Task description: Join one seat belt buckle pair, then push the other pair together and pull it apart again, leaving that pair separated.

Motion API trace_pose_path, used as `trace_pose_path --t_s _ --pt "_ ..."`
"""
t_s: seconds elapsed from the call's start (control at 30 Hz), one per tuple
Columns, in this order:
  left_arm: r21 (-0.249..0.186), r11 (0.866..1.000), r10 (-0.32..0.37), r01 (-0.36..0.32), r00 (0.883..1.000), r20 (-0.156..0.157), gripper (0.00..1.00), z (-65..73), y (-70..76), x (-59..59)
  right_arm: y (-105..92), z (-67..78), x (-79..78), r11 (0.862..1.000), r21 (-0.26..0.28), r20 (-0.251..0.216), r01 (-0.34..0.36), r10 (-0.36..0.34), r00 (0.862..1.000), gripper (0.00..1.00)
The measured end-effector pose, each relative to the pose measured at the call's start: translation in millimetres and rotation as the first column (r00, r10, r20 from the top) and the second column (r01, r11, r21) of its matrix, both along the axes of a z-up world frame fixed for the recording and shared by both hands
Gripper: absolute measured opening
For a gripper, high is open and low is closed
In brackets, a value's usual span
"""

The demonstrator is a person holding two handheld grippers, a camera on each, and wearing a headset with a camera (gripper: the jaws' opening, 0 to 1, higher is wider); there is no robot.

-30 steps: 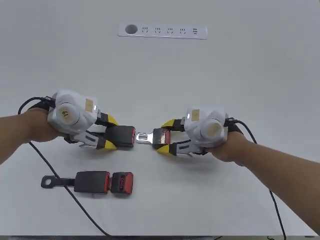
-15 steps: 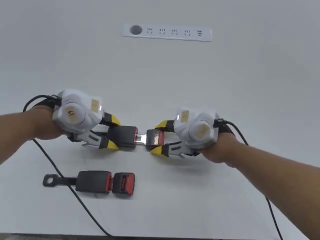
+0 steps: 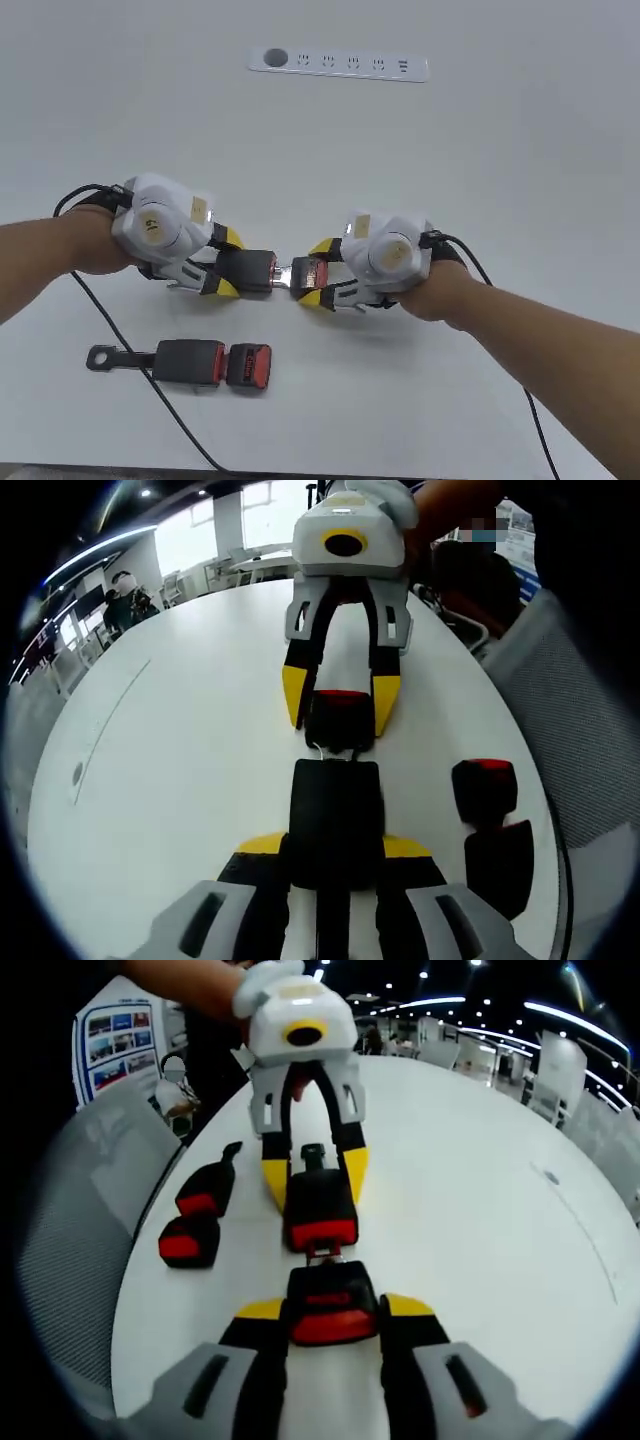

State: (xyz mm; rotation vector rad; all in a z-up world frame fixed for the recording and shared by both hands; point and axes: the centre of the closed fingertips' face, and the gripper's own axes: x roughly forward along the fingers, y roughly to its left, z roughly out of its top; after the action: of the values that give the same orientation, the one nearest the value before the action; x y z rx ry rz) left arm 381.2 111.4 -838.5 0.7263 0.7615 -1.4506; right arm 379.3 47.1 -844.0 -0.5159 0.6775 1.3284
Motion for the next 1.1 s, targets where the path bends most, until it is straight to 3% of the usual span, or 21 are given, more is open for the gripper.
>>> trace_pose_path --t_s 0.1,0.17,0.23,0.4,1.1 --pt "0.004 1.0 -0.01 0.01 1.0 0.0 0.34 -0.2 -0.2 0.3 1.4 -0.5 0.6 1.0 -0.007 -0.001 0.003 -0.003 1.0 0.35" --pt "0.003 1.0 -0.017 0.017 1.0 -0.003 0.34 -0.2 -0.4 -0.1 9.3 0.2 0.2 0.999 0.012 -0.03 0.038 -0.037 0.999 0.35" --pt "0.007 1.0 -0.022 0.022 1.0 -0.002 0.34 -0.4 -0.7 0.1 14.9 -0.3 0.6 1.0 -0.014 -0.005 0.014 -0.014 1.0 0.35" --pt "0.007 1.0 -0.021 0.021 1.0 -0.003 0.33 -0.6 -0.9 0.3 12.7 -0.2 2.5 0.999 -0.019 -0.021 0.03 -0.03 0.999 0.35" --pt "0.005 1.0 -0.026 0.026 1.0 -0.001 0.34 -0.1 -1.7 0.4 15.6 -1.8 3.9 0.993 -0.115 -0.008 0.037 -0.038 0.999 0.35"
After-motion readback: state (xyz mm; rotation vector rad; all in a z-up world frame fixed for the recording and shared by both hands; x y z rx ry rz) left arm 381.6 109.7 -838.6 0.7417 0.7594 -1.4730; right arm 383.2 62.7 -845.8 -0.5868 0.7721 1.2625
